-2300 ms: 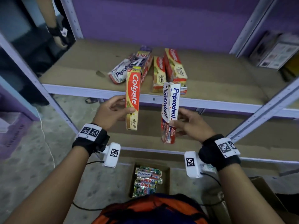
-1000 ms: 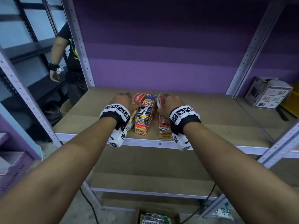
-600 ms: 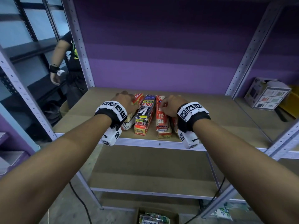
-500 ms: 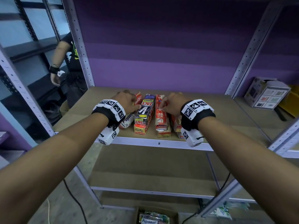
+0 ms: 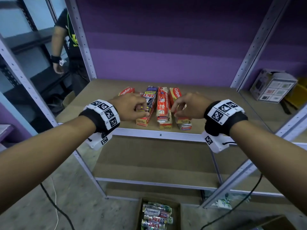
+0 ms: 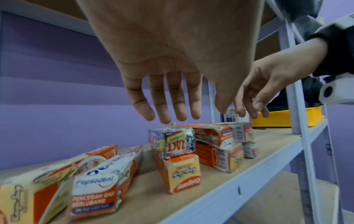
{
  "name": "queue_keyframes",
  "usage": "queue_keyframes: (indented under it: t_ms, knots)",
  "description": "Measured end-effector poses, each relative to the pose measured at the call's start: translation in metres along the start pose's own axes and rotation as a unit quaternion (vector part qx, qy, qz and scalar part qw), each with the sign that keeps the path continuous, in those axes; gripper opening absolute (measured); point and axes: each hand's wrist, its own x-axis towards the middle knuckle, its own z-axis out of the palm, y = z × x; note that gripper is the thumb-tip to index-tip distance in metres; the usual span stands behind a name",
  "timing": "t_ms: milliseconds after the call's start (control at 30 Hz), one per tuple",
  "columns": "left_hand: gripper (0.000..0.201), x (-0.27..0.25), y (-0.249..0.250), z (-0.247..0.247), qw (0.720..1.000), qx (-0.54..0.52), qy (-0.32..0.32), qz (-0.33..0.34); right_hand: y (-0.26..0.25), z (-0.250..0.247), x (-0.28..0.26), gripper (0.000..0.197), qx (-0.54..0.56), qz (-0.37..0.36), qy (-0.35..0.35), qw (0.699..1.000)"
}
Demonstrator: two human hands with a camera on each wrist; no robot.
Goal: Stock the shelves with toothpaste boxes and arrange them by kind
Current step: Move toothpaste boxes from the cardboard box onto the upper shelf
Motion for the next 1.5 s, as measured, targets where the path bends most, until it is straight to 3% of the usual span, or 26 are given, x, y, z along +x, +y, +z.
queue_keyframes:
  t_ms: [300,567,633,733,867,1100,1267,1400,1500]
  knots:
    - [0.031,-0.037,0.036,0.033,0.993,-0.040,-0.108,0.005,0.012,0.041,-0.039,0.015,0.037,0.002,-0.082,0.996]
    - [0.032,-0.066,0.055,0.102,0.976,-0.084,-0.195,-0.048,0.031,0.111,-0.056,0.016,0.006,0.034,-0.181,0.983]
    - [0.031,-0.075,0.056,0.124,0.970,-0.103,-0.210,-0.066,0.036,0.134,-0.061,0.017,0.049,0.061,-0.203,0.976]
    - [0.030,-0.090,0.055,0.156,0.954,-0.132,-0.252,-0.094,0.046,0.168,-0.070,0.017,0.109,0.104,-0.237,0.960]
    - [0.020,-0.110,0.053,0.208,0.932,-0.190,-0.282,-0.123,0.065,0.215,-0.080,0.019,0.028,0.089,-0.301,0.949]
    - [0.009,-0.153,0.053,0.307,0.878,-0.264,-0.337,-0.214,0.097,0.313,-0.096,0.013,0.075,0.143,-0.381,0.910]
    - [0.009,-0.179,0.049,0.380,0.842,-0.265,-0.383,-0.271,0.120,0.394,-0.106,0.014,0.116,0.200,-0.407,0.884]
    - [0.015,-0.201,0.041,0.440,0.821,-0.264,-0.385,-0.330,0.140,0.460,-0.115,0.027,0.136,0.250,-0.405,0.869]
    - [0.018,-0.216,0.034,0.488,0.799,-0.277,-0.387,-0.367,0.157,0.513,-0.119,0.026,0.144,0.270,-0.410,0.859]
